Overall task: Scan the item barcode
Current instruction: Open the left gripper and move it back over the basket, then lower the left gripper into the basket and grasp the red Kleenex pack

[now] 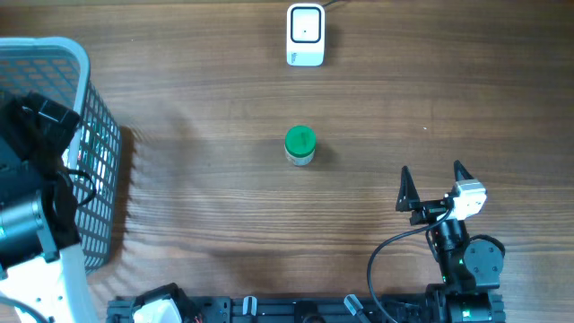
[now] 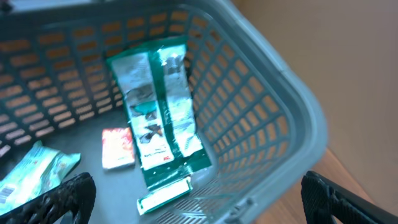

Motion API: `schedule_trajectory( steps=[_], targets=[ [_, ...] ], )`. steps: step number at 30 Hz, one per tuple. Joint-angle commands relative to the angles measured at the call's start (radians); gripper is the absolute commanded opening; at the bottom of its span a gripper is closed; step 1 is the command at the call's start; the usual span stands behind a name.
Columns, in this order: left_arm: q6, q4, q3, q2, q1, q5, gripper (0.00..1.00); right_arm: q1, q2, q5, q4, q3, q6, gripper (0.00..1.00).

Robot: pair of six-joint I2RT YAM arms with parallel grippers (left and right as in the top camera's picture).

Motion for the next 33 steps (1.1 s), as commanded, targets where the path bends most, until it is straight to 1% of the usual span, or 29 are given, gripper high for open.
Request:
schedule_trajectory(
  steps=[1, 6, 14, 17, 21, 24, 28, 33],
  targets=[
    [-0.066, -0.037, 0.010, 0.024, 0.035, 0.012, 1.00, 0.006, 0.000, -0.005, 0.005, -0.001, -0.009, 1.00],
    [-0.070, -0.116, 0.010, 0.034, 0.071, 0.071, 1.00, 0.006, 0.000, -0.005, 0.005, -0.001, -0.009, 1.00],
    [-0.070, -0.246, 0.010, 0.055, 0.078, 0.077, 1.00, 0.006, 0.000, -0.005, 0.005, -0.001, -0.008, 1.00],
    [-0.097, -0.233, 0.010, 0.095, 0.080, 0.076, 1.00, 0.006, 0.000, -0.005, 0.005, -0.001, -0.008, 0.99],
    [-0.114, -0.182, 0.010, 0.163, 0.123, 0.077, 1.00, 0.006, 0.000, -0.005, 0.005, -0.001, -0.008, 1.00],
    [-0.114, -0.150, 0.010, 0.223, 0.210, 0.109, 1.00, 0.006, 0.000, -0.005, 0.005, -0.001, -0.009, 1.00],
    [-0.114, -0.142, 0.010, 0.311, 0.335, 0.215, 1.00, 0.006, 0.000, -0.005, 0.005, -0.001, -0.009, 1.00],
    [-0.114, -0.127, 0.010, 0.441, 0.404, 0.235, 1.00, 0.006, 0.000, -0.005, 0.005, -0.001, -0.009, 1.00]
  ],
)
